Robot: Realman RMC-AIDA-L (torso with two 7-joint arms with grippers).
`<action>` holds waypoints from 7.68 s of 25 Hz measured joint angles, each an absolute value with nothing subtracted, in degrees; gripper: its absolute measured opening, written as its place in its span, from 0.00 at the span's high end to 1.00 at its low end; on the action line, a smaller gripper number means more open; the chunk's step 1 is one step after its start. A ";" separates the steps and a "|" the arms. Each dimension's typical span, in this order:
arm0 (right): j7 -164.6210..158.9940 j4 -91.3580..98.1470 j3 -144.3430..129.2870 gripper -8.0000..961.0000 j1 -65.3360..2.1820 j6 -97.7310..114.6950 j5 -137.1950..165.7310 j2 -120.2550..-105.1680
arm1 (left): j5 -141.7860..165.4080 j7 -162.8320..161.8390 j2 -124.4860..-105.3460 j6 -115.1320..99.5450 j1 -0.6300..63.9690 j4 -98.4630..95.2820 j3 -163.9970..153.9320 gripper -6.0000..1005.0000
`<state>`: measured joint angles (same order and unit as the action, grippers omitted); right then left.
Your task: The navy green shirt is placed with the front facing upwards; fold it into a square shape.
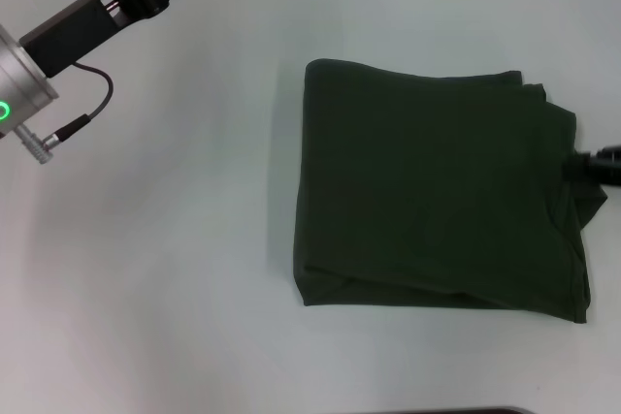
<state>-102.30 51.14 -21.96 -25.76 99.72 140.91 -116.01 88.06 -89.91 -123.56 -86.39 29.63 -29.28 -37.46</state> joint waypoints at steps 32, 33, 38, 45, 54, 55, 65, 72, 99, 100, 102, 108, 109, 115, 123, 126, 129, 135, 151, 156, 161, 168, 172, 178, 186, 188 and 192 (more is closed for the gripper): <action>-117.79 41.67 -22.62 0.26 -27.72 83.08 137.52 -114.03 | 88.68 -89.06 -122.77 -85.53 29.86 -29.54 -38.94 0.06; -117.79 41.17 -22.75 0.26 -27.85 82.75 137.52 -114.03 | 88.68 -89.03 -122.77 -85.52 29.83 -29.56 -38.94 0.06; -117.49 39.24 -22.93 0.26 -28.67 81.64 137.52 -114.08 | 88.68 -88.49 -122.73 -85.26 29.83 -29.49 -38.94 0.05; -117.71 38.69 -22.94 0.26 -29.17 81.53 137.16 -114.24 | 88.70 -88.39 -122.69 -84.85 29.91 -29.39 -39.01 0.05; -118.64 38.58 -22.60 0.65 -29.29 81.31 137.09 -114.21 | 88.77 -88.39 -122.60 -84.26 29.83 -29.35 -39.22 0.05; -118.64 38.58 -22.57 0.67 -29.28 81.36 137.05 -114.21 | 88.77 -88.40 -122.60 -84.26 29.82 -29.35 -39.22 0.05; -118.16 38.81 -22.93 0.89 -29.48 82.54 132.82 -114.00 | 88.77 -88.37 -122.60 -83.49 29.82 -29.35 -39.70 0.06; -118.42 39.27 -22.52 0.95 -30.51 84.13 131.81 -113.28 | 88.76 -88.35 -122.60 -83.48 29.85 -29.35 -39.73 0.06; -119.49 37.12 -27.53 0.94 -31.60 77.45 131.89 -114.29 | 88.67 -88.86 -122.60 -83.50 30.01 -29.59 -39.37 0.06; -119.56 37.12 -27.21 0.90 -31.54 77.26 131.66 -114.35 | 88.67 -88.86 -122.60 -83.50 30.01 -29.61 -39.37 0.06; -120.02 37.25 -26.75 0.81 -31.14 77.13 130.98 -114.39 | 88.68 -88.85 -122.60 -83.49 30.01 -29.63 -39.37 0.06; -120.91 38.58 -26.15 0.47 -28.11 77.77 125.28 -113.86 | 88.66 -88.86 -122.50 -83.49 30.05 -29.54 -39.29 0.05; -120.83 39.01 -25.99 0.46 -27.51 77.89 124.30 -113.81 | 88.66 -88.86 -122.48 -83.49 30.05 -29.55 -39.28 0.05; -117.81 41.94 -26.09 0.35 -26.00 82.89 119.15 -113.75 | 88.61 -88.85 -122.41 -83.51 30.06 -29.62 -39.34 0.05; -113.70 40.09 -30.15 0.35 -31.19 85.65 119.06 -115.25 | 88.65 -88.50 -122.51 -83.52 30.06 -29.62 -39.52 0.06; -114.12 38.66 -33.26 0.37 -33.32 84.18 119.58 -115.59 | 88.67 -88.50 -122.49 -83.51 30.06 -29.70 -39.55 0.06; -114.26 37.85 -35.54 0.40 -34.53 82.44 119.64 -116.21 | 88.68 -88.51 -122.32 -83.51 30.06 -29.71 -39.55 0.06; -115.73 37.09 -40.24 0.69 -34.52 79.65 119.85 -116.52 | 88.73 -88.48 -122.06 -83.49 29.87 -29.51 -39.52 0.05; -117.33 34.06 -41.30 0.96 -34.01 70.45 128.00 -116.51 | 88.77 -88.41 -122.16 -83.45 29.62 -29.42 -39.27 0.05; -115.48 34.85 -41.05 0.96 -34.16 70.94 127.15 -117.18 | 88.76 -88.41 -122.16 -82.95 29.67 -29.35 -39.28 0.06; -112.36 35.66 -40.84 0.98 -33.72 76.30 122.44 -116.81 | 88.76 -88.41 -122.11 -82.61 29.79 -29.35 -39.29 0.06; -111.04 36.25 -41.49 0.98 -33.34 83.04 122.82 -116.24 | 88.76 -88.41 -122.19 -82.11 29.87 -29.35 -39.31 0.05; -108.59 36.08 -41.57 0.98 -32.59 86.96 124.39 -116.28 | 88.68 -88.37 -122.24 -82.08 29.85 -29.35 -39.30 0.05; -107.72 36.20 -41.46 0.98 -30.67 88.24 124.59 -115.78 | 88.67 -88.29 -122.30 -82.07 29.82 -29.35 -39.28 0.06; -107.84 35.76 -41.60 0.98 -31.53 85.44 129.27 -116.59 | 88.67 -88.24 -122.54 -82.09 29.76 -29.35 -39.53 0.06; -107.98 35.76 -41.59 0.98 -31.78 85.35 130.63 -116.81 | 88.67 -88.24 -122.54 -82.09 29.79 -29.35 -39.54 0.05; -108.19 35.76 -41.62 0.98 -31.78 85.92 132.49 -116.90 | 88.67 -88.23 -122.53 -82.07 29.92 -29.35 -39.59 0.05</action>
<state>-108.19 35.76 -41.62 -31.78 85.92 132.49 -116.90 88.67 -88.23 -122.53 -82.07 29.92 -29.35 -39.58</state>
